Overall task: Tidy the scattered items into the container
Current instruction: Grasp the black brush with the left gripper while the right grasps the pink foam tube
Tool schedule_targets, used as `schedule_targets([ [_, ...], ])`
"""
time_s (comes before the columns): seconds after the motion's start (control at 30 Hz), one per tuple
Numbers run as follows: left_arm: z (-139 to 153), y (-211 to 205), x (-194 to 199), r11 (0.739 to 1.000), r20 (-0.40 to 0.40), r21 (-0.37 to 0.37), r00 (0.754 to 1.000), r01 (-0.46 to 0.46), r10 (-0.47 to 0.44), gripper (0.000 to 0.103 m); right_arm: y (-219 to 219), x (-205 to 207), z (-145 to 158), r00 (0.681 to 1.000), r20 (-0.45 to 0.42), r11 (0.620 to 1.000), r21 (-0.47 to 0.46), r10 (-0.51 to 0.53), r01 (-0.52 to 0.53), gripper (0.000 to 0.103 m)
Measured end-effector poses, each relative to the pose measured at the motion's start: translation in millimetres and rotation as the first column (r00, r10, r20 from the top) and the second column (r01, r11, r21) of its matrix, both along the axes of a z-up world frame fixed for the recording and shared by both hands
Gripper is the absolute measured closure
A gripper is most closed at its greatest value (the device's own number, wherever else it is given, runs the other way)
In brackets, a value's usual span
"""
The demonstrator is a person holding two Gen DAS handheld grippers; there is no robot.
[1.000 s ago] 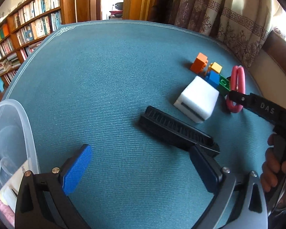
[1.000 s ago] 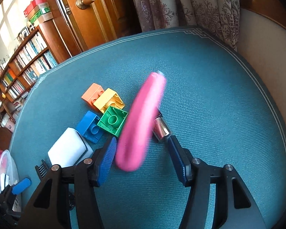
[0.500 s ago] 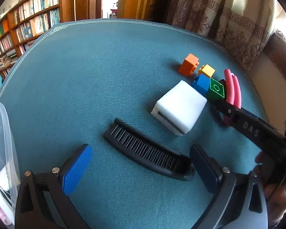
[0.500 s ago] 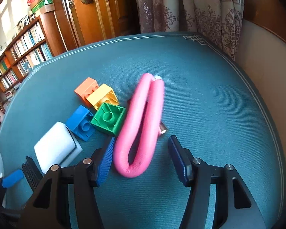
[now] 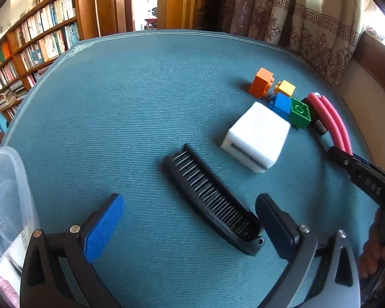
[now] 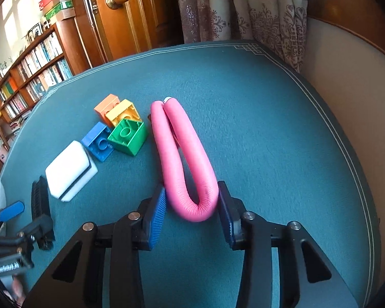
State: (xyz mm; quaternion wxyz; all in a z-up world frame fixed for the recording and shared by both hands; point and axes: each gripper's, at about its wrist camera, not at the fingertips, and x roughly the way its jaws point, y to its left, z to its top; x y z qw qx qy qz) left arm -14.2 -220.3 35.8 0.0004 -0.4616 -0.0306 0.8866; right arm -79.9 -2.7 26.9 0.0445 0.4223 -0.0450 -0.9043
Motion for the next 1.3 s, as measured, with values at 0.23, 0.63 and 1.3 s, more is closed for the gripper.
schedule_targets([
  [0.23, 0, -10, -4, 0.999, 0.01, -0.002, 0.999, -0.047, 0.047, 0.001, 1, 2, 0, 1.0, 0.003, 1.0, -0.026, 0.012, -0.012, 0.057],
  [0.63, 0, 4, -12, 0.999, -0.045, -0.045, 0.999, 0.016, -0.018, 0.016, -5, -6, -1, 0.999, -0.032, 1.0, 0.022, 0.003, -0.002, 0.062],
  [1.3, 44, -18, 30, 0.999, -0.155, 0.044, 0.988, 0.02, -0.013, 0.073, -32, 37, 33, 0.992, -0.089, 0.983, -0.151, 0.091, -0.104, 0.063],
])
